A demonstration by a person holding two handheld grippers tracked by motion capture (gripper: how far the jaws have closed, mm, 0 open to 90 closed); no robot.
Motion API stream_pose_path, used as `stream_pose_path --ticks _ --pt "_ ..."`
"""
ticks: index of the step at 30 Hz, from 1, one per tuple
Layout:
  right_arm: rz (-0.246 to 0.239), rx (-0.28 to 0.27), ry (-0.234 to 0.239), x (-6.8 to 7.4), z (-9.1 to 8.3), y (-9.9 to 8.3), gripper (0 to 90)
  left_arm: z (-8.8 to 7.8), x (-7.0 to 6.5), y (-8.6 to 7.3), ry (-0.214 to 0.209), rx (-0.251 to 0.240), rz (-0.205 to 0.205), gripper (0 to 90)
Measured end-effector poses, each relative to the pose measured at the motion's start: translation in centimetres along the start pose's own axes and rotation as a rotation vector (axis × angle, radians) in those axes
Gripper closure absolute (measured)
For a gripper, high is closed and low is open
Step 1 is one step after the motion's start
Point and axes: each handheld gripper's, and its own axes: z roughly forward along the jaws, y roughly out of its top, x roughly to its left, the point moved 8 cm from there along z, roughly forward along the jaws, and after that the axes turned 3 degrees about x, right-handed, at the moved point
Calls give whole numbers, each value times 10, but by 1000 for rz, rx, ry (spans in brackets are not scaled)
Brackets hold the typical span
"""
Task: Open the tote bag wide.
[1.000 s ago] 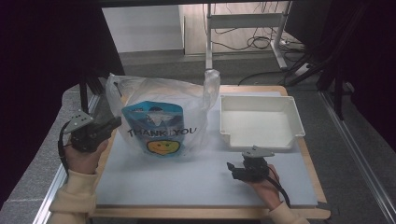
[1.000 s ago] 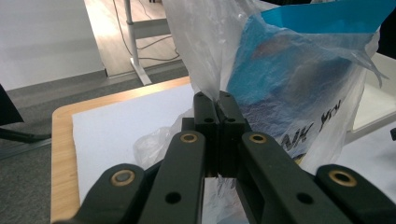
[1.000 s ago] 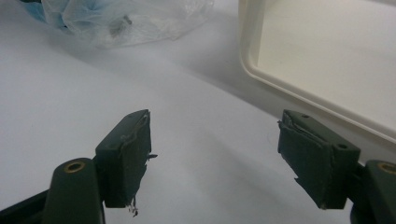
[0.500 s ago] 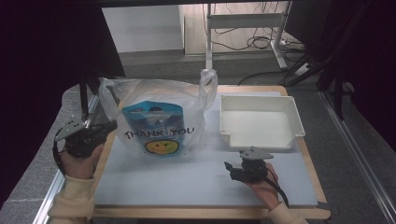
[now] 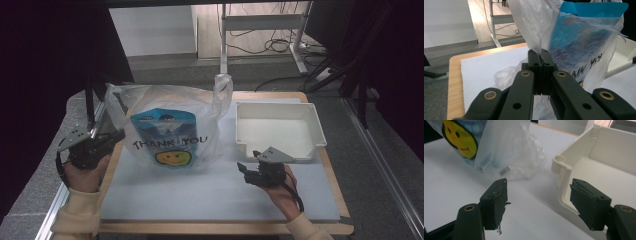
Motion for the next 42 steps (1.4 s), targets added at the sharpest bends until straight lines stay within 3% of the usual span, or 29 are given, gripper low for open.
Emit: stream_pose_path --ticks 3,11,18,42 --pt "14 -31 20 -1 0 17 314 0 -1 0 0 0 -2 900" --pt "-2 -92 49 0 -5 60 320 -1 1 -1 2 4 -8 900" --pt "-44 -123 64 5 -5 96 306 -2 1 -1 -3 3 -10 900" --pt "-52 -105 162 18 24 145 287 -2 1 -1 -8 1 -12 900"
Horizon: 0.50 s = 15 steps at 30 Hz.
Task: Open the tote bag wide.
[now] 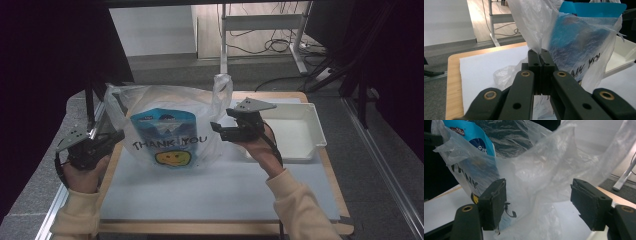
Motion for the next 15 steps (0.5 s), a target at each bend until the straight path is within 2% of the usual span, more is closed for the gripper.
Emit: stream_pose_path --ticks 11,15 --pt "-17 28 18 5 18 6 287 0 0 0 -5 -1 -4 900" --pt "-17 26 17 6 22 6 346 0 1 -1 -5 -1 -4 900"
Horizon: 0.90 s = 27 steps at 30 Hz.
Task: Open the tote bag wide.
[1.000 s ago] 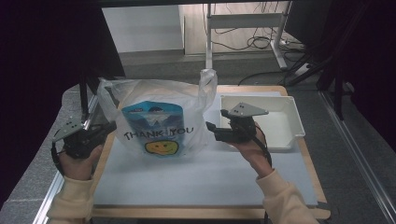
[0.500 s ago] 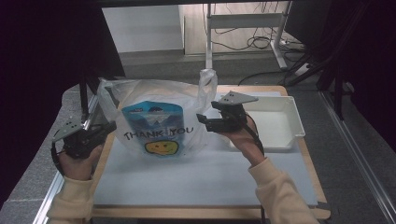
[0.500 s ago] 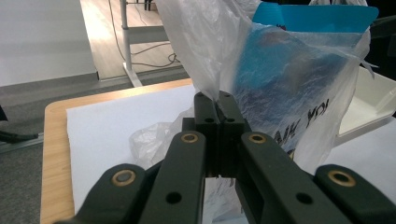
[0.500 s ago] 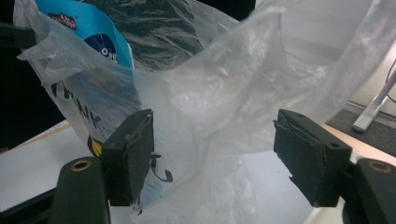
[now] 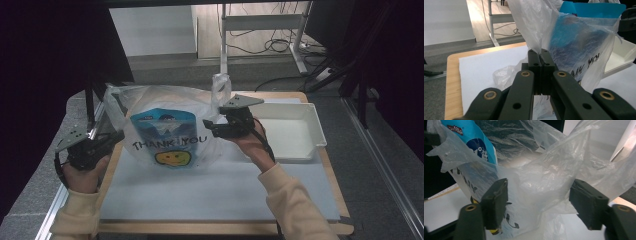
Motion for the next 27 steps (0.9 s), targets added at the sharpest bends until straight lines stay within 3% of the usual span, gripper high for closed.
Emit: stream_pose_path --ticks 10,19,27 --pt "-12 5 32 6 5 -1 537 0 0 0 -1 0 -1 900" --pt "-43 -5 44 11 6 0 807 -1 0 0 -6 -2 -2 900" --pt "-57 -24 48 13 2 2 860 -2 0 -1 -5 -3 0 900"
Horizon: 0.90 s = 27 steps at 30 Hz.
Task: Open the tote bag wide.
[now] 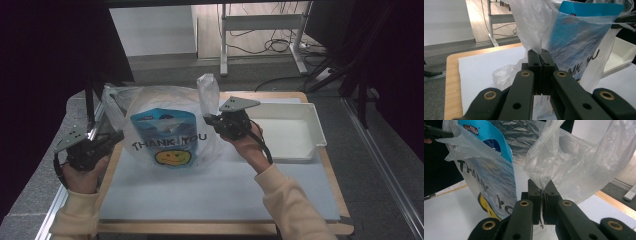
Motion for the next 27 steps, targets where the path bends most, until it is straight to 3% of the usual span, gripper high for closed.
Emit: stream_pose_path --ticks 12,27 --pt "-20 -32 -8 7 -7 0 870 -2 0 -1 3 1 1 900" --pt "-9 -46 0 13 -9 -10 870 -5 -1 -7 5 8 2 900"
